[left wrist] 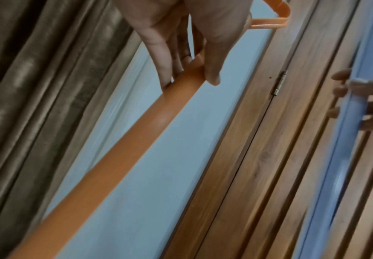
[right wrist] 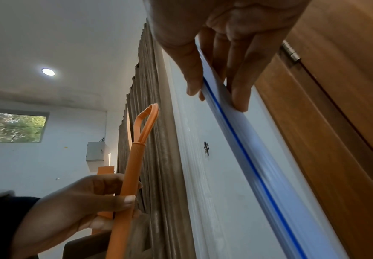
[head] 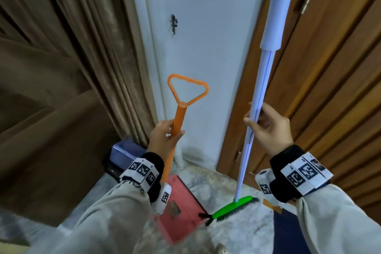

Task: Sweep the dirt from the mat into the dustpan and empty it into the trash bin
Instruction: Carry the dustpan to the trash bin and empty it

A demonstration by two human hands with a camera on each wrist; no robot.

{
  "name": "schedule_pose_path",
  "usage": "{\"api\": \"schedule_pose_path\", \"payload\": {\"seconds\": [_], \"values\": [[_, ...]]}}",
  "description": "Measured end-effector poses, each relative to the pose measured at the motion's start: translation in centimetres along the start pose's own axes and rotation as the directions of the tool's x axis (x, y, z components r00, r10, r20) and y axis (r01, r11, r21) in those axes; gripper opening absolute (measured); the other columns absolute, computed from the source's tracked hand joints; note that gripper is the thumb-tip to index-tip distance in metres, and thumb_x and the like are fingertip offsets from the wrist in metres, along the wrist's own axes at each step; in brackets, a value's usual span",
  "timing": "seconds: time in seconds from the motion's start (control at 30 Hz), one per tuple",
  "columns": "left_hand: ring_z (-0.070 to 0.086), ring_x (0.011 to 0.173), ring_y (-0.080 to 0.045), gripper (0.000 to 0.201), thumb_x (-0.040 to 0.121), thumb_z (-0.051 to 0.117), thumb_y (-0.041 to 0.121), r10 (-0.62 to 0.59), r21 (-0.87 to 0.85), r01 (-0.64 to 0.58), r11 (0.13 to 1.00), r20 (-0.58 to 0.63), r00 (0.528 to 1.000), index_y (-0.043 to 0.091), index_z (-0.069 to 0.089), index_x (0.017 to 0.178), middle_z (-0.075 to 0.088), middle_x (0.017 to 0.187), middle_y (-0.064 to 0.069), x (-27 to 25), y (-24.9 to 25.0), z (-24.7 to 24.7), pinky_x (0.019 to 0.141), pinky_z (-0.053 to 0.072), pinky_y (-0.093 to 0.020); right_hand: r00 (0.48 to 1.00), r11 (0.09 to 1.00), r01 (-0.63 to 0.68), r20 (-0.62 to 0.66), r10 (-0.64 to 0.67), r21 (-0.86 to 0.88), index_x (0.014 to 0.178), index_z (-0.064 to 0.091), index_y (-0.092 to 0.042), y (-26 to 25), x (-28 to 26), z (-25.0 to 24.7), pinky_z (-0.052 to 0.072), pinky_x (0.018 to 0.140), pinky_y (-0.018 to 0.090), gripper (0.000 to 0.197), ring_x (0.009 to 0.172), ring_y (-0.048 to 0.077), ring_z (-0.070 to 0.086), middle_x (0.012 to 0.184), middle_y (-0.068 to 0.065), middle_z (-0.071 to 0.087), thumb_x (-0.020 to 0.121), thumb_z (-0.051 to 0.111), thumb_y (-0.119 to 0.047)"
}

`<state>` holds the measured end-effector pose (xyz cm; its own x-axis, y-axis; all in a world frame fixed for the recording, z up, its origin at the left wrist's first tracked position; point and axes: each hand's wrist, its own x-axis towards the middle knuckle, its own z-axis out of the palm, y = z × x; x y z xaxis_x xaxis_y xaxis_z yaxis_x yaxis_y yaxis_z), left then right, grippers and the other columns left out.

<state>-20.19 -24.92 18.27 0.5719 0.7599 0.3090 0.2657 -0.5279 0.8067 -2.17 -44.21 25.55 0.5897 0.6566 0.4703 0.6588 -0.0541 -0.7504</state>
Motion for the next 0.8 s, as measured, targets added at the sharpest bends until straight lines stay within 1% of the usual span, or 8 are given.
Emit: {"api": "schedule_pose_path", "payload": {"seconds": [0.07,0.17,0.3,0.43,0.5,0.57,0.67,0.8], "values": [[0.052,0.073,-0.014,0.019,0.077,0.071,0.011,-0.089,-0.110,0.086,0.990,-0.022,0.996,0.016,0.061,0.093,0.053,0.079,0.002,1.2,-0.6,1.4,0.067,0.040,-0.017,1.000,1.000,-0.008,-0.007,0.008,0.021,0.098,0.049,-0.047,0.8,0.4,-0.5,0.046,0.069,0.003,0.044,0.076,-0.013,0.060,0.081,-0.040,0.062,0.083,0.066,-0.010],[0.056,0.079,-0.017,0.027,0.077,0.070,0.002,-0.176,-0.225,0.156,0.962,-0.071,0.982,0.020,0.056,0.091,0.058,0.078,0.003,2.7,-0.7,3.3,0.072,0.045,-0.026,0.999,0.998,-0.043,0.015,0.043,0.052,0.101,0.055,-0.032,2.4,1.3,-0.9,0.045,0.067,0.003,0.031,0.077,-0.010,0.061,0.082,-0.037,0.063,0.083,0.066,-0.009],[0.058,0.080,-0.013,0.035,0.079,0.067,0.000,-0.218,-0.320,0.195,0.927,-0.039,0.975,0.033,0.055,0.080,0.061,0.079,0.008,4.4,-0.8,5.3,0.076,0.046,-0.022,0.996,0.989,-0.092,0.026,0.090,0.117,0.097,0.058,-0.027,4.1,2.6,-0.6,0.044,0.061,0.004,0.028,0.074,-0.002,0.063,0.075,-0.016,0.067,0.082,0.067,-0.006],[0.057,0.078,-0.006,0.029,0.079,0.065,-0.003,-0.228,-0.311,0.229,0.922,0.040,0.973,0.025,0.059,0.078,0.061,0.080,0.004,6.4,-2.3,7.6,0.069,0.046,-0.009,0.989,0.969,-0.146,0.055,0.137,0.199,0.100,0.058,-0.026,6.1,3.1,0.7,0.044,0.054,0.004,0.031,0.072,0.007,0.063,0.079,-0.003,0.065,0.082,0.066,-0.003],[0.056,0.081,-0.004,0.020,0.078,0.066,-0.004,-0.210,-0.283,0.221,0.933,0.067,0.975,0.015,0.061,0.081,0.057,0.086,0.002,7.3,-3.2,8.7,0.068,0.044,-0.003,0.984,0.960,-0.179,0.059,0.170,0.217,0.103,0.059,-0.025,7.4,3.0,1.6,0.045,0.056,0.006,0.031,0.072,0.009,0.063,0.080,-0.004,0.066,0.082,0.067,-0.003],[0.056,0.081,-0.001,0.022,0.076,0.066,-0.005,-0.162,-0.237,0.189,0.953,0.129,0.978,0.016,0.063,0.081,0.053,0.087,0.007,8.3,-3.9,9.8,0.072,0.043,-0.003,0.978,0.954,-0.210,0.056,0.203,0.213,0.101,0.061,-0.027,8.9,2.8,2.7,0.046,0.060,0.008,0.031,0.072,0.007,0.064,0.077,-0.010,0.068,0.081,0.068,-0.005],[0.060,0.077,0.005,0.037,0.074,0.067,-0.007,-0.182,-0.264,0.242,0.934,0.230,0.956,0.030,0.063,0.076,0.061,0.085,0.008,10.0,-4.9,11.0,0.080,0.046,-0.016,0.962,0.944,-0.272,0.039,0.270,0.188,0.094,0.059,-0.037,10.5,2.5,4.6,0.047,0.063,0.009,0.037,0.072,0.003,0.064,0.077,-0.022,0.068,0.079,0.070,-0.005],[0.062,0.082,-0.011,0.030,0.075,0.068,-0.005,-0.238,-0.234,0.329,0.915,0.344,0.908,0.024,0.064,0.075,0.065,0.083,0.004,13.2,-7.1,12.2,0.088,0.048,-0.034,0.939,0.928,-0.335,-0.029,0.344,0.163,0.095,0.062,-0.033,12.1,2.7,7.1,0.054,0.069,0.019,0.035,0.072,0.003,0.066,0.079,-0.020,0.069,0.079,0.070,-0.003]]}}
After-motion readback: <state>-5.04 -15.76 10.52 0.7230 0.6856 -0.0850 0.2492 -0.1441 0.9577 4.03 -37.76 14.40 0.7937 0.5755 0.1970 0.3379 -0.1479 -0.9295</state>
